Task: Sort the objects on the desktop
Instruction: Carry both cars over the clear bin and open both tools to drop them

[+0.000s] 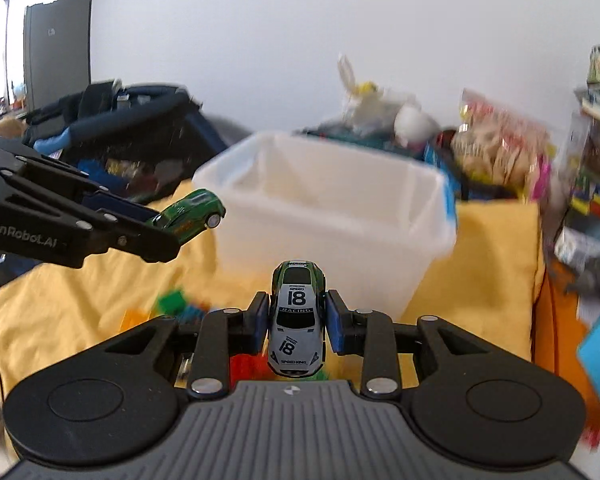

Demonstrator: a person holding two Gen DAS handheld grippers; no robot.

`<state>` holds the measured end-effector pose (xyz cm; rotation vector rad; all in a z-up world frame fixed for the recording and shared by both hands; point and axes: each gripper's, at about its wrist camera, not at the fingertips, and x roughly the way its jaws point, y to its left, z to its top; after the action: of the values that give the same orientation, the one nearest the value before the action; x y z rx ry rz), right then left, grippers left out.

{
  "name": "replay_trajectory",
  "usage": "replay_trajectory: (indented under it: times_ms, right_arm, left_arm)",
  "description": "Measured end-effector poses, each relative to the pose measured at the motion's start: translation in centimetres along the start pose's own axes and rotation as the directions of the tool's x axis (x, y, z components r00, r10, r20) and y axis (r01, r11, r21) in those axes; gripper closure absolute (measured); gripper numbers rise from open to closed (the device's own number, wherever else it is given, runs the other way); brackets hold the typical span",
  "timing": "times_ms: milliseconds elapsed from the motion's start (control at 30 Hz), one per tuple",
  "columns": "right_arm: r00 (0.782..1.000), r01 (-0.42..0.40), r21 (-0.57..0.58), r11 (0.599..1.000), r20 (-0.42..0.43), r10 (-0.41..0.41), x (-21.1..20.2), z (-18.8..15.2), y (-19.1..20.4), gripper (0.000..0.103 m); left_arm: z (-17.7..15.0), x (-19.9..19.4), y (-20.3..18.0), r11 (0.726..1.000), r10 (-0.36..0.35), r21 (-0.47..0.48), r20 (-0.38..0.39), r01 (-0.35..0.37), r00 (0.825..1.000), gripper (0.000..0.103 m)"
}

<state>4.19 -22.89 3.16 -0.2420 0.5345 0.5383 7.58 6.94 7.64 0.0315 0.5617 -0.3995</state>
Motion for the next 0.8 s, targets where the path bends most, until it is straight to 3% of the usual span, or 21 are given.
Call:
replay_trajectory:
  times_ms: [233,333,433,600,700,767,800]
  right_arm:
    - [0.987,0.072,0.004,0.997,0.144,-0.072,3.0,6.0,-1.2,0.07]
    - [0.978,0.105,0.035,0.994,0.177,-0.109,5.0,8.2,-1.8,0.07]
    - [0.977,0.138,0.051,0.989,0.156,-0.144,7.5,9.4,-2.1,0.07]
    - [0.992,0.119,0.101,0.988,0.039,-0.124,11.2,8.8,-2.3,0.068]
    - [0.993,0.119,0.089,0.989,-0.034,-0.116,12.3,7.9,-2.1,0.066]
    - [0.994,0.107,0.094,0.99,0.005,-0.108,11.2,7.4,-1.8,0.066]
    - [0.993,0.113,0.086,0.99,0.012,-0.114,10.7,7.4,-1.6,0.066]
  left_arm:
    - [5.1,2.8,2.3,0.998,0.049,0.028,0.125,-0.053,0.991,0.07]
    - [5.7,5.1,3.0,0.997,0.076,0.018,0.12,-0.079,0.99,0.07]
    - [4.9,8.4,3.6,0.989,0.131,0.057,0.06,-0.134,0.99,0.07]
    - [3.2,10.3,4.4,0.992,0.124,0.035,-0.032,-0.123,0.992,0.066]
    - [2.2,8.2,4.4,0.992,0.129,-0.005,0.007,-0.129,0.992,0.056]
    - [1.7,6.4,4.1,0.991,0.131,-0.016,0.04,-0.131,0.991,0.052]
    - [1.4,5.4,3.8,0.991,0.132,-0.015,0.057,-0.131,0.99,0.045]
